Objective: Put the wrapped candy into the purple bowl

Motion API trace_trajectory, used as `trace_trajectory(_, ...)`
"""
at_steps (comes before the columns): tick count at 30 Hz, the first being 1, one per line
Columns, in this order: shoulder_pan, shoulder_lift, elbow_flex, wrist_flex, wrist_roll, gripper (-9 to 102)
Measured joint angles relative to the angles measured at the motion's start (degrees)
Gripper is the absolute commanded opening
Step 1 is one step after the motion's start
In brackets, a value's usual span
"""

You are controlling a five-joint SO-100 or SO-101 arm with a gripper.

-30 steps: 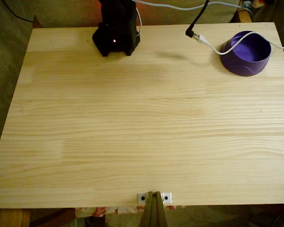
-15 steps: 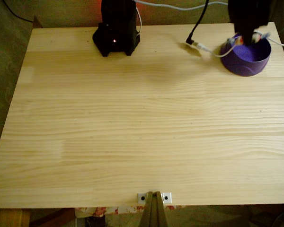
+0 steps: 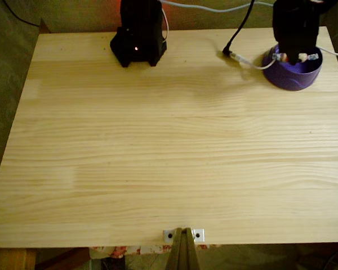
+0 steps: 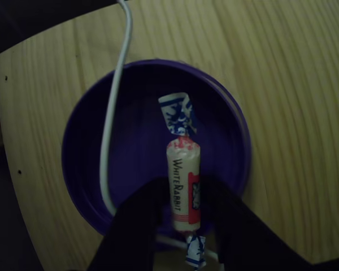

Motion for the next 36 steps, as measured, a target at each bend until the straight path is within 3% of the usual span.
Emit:
trace_trajectory(6, 0.00, -1.41, -2.64, 0.00, 0.00, 19)
trace_trajectory(9, 0.00, -1.41, -3.60, 0.00, 0.88, 20)
trace_trajectory(11, 0.00, -1.41, -4.04, 0.00, 0.79, 18)
trace_trajectory(16, 1.41, -1.05, -4.04, 0.00, 0.53, -1)
trace_trajectory(21, 5.36, 3.96, -5.54, 5.98, 0.18, -2)
trace_trajectory(26, 12.92, 11.25, -9.49, 13.62, -1.67, -2)
trace_trajectory(31, 24.08, 20.83, -8.70, 14.06, -2.90, -2)
trace_trajectory(36, 37.53, 31.38, -2.46, 16.17, 2.02, -3)
